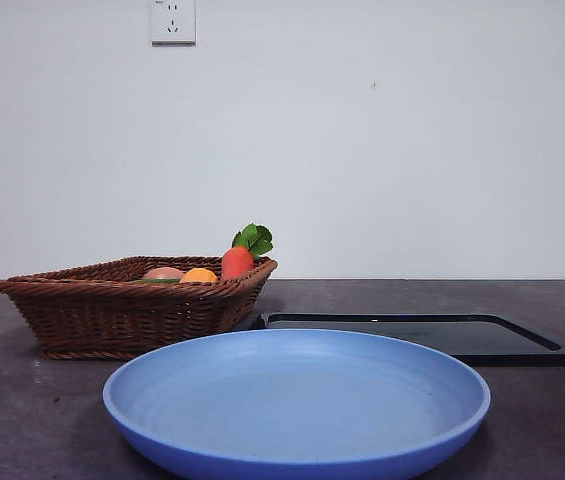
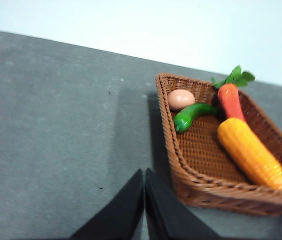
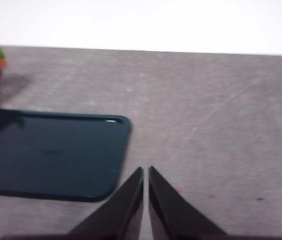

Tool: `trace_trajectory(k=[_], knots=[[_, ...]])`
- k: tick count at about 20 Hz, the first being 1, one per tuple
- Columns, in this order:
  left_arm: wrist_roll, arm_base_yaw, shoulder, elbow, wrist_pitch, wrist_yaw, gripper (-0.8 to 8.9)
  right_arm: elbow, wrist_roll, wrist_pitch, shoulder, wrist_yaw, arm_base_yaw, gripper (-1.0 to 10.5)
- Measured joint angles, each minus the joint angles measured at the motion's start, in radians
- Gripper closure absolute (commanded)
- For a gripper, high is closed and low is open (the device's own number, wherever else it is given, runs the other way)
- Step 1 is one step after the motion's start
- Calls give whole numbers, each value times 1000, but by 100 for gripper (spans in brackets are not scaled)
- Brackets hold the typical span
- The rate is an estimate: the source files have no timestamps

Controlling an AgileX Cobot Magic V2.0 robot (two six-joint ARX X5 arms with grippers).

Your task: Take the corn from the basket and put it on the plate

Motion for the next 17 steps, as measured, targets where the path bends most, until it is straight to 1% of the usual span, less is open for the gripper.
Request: trace_trajectory(k=[2, 4, 6, 9, 11, 13, 17], knots=[[-70, 0, 0, 0, 2, 0, 810, 0, 62, 2, 0, -29, 0, 945], [-131, 0, 0, 0, 2, 0, 810, 0, 115, 2, 0, -33, 0, 945], [-172, 0, 0, 0, 2, 7, 810, 0, 154, 2, 0, -37, 0, 945], [-233, 0, 0, 0, 0, 48, 810, 1, 204, 3, 0, -81, 0, 945], [-261, 0, 0, 2, -16, 82, 809, 10, 239, -10, 0, -100, 0, 945], [-276, 0, 1, 23, -65, 109, 809, 32, 273, -29, 0, -109, 0, 945], [-285, 0, 14, 116, -171, 113, 809, 132, 312, -107, 11, -113, 0, 945]])
